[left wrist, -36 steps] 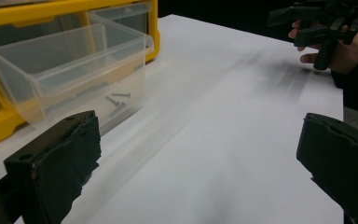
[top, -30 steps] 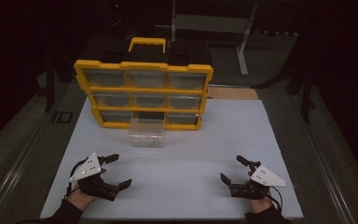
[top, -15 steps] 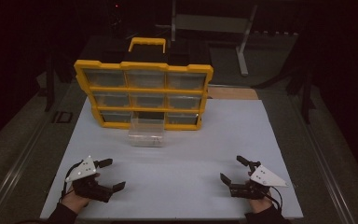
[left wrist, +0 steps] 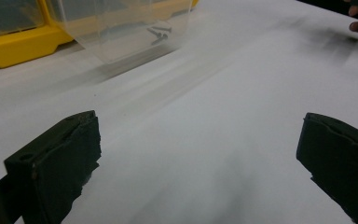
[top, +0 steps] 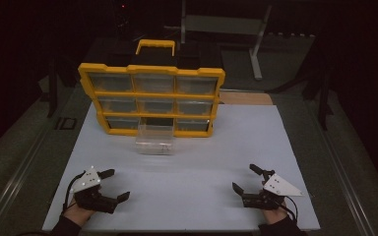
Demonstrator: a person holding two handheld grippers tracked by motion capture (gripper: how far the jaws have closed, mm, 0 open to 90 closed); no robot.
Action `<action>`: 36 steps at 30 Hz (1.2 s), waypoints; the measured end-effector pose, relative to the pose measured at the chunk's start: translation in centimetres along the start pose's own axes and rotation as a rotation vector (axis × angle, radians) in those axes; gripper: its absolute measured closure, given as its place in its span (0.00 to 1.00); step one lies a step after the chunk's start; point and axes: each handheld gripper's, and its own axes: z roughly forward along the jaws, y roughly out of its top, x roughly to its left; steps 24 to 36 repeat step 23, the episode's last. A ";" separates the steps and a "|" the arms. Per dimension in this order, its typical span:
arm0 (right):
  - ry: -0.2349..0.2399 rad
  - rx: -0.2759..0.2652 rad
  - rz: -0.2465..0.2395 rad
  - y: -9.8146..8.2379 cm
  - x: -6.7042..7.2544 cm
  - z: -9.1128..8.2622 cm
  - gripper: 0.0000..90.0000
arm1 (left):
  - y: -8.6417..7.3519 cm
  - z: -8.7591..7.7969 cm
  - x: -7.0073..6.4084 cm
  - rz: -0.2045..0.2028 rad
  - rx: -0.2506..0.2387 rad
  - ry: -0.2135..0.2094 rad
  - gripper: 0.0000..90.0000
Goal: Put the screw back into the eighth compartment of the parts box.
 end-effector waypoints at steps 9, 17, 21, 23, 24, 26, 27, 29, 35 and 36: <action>-0.001 0.007 0.000 -0.1 0.0 0.1 0.11 | -0.2 -0.1 -0.1 0.011 -0.019 0.020 0.00; -0.001 0.017 0.001 -0.2 -0.1 0.2 0.11 | -0.3 -0.2 0.0 0.007 -0.032 0.024 0.00; -0.002 0.023 -0.003 -0.3 -0.1 0.3 0.11 | -0.4 -0.1 -0.1 0.009 -0.030 0.022 0.00; -0.004 0.025 -0.002 -0.3 0.0 0.3 0.11 | -0.4 -0.1 -0.1 0.010 -0.033 0.021 0.00; -0.004 0.025 -0.002 -0.3 0.0 0.3 0.11 | -0.4 -0.1 -0.1 0.010 -0.033 0.021 0.00; -0.004 0.025 -0.002 -0.3 0.0 0.3 0.11 | -0.4 -0.1 -0.1 0.010 -0.033 0.021 0.00; -0.004 0.025 -0.002 -0.3 0.0 0.3 0.11 | -0.4 -0.1 -0.1 0.010 -0.033 0.021 0.00; -0.004 0.025 -0.002 -0.3 0.0 0.3 0.11 | -0.4 -0.1 -0.1 0.010 -0.033 0.021 0.00; -0.004 0.025 -0.002 -0.3 0.0 0.3 0.11 | -0.4 -0.1 -0.1 0.010 -0.033 0.021 0.00; -0.004 0.025 -0.002 -0.3 0.0 0.3 0.11 | -0.4 -0.1 -0.1 0.010 -0.033 0.021 0.00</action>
